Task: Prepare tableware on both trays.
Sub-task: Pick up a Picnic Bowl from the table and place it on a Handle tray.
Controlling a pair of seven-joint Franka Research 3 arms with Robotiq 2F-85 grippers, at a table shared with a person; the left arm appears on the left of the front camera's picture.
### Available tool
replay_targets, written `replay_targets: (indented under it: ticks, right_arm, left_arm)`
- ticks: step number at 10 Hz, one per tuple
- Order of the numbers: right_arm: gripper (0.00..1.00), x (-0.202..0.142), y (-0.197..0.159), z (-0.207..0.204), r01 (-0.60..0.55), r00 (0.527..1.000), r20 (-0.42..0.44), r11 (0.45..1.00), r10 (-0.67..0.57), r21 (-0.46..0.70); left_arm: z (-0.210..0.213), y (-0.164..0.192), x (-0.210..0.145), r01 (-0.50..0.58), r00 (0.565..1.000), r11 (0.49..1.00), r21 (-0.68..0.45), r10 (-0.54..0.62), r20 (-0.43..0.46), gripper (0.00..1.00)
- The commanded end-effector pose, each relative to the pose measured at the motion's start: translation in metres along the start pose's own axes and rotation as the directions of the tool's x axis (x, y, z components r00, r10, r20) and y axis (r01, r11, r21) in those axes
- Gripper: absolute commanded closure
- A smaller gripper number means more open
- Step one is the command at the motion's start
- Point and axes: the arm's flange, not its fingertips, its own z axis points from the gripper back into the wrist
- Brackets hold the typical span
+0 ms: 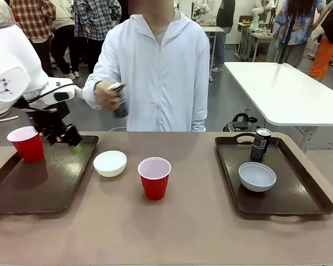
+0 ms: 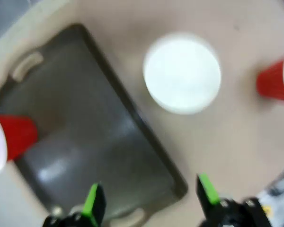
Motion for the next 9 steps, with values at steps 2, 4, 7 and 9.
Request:
replay_targets:
  ticks: [2, 4, 7, 9]
  right_arm:
    - [0.07, -0.004, 0.0, -0.001, 0.003, 1.0, -0.006, 1.0, -0.003, -0.001]
    - [0.07, -0.004, 0.0, -0.001, 0.003, 1.0, -0.006, 1.0, -0.003, -0.001]
    - [0.07, -0.004, 0.0, -0.001, 0.003, 1.0, -0.006, 1.0, -0.003, -0.001]
    - [0.07, -0.004, 0.0, -0.001, 0.003, 1.0, -0.006, 1.0, -0.003, -0.001]
  left_arm:
    - [0.083, 0.005, -0.13, 0.122, 0.991, 0.974, -0.192, -0.13, -0.031, 0.0]
    - [0.074, 0.021, -0.143, 0.069, 0.997, 0.972, -0.223, -0.077, -0.029, 0.0]
    - [0.064, 0.03, -0.133, 0.049, 0.999, 0.973, -0.227, -0.049, 0.006, 0.0]
    - [0.089, 0.029, -0.143, 0.056, 0.997, 0.971, -0.23, -0.064, -0.03, 0.0]
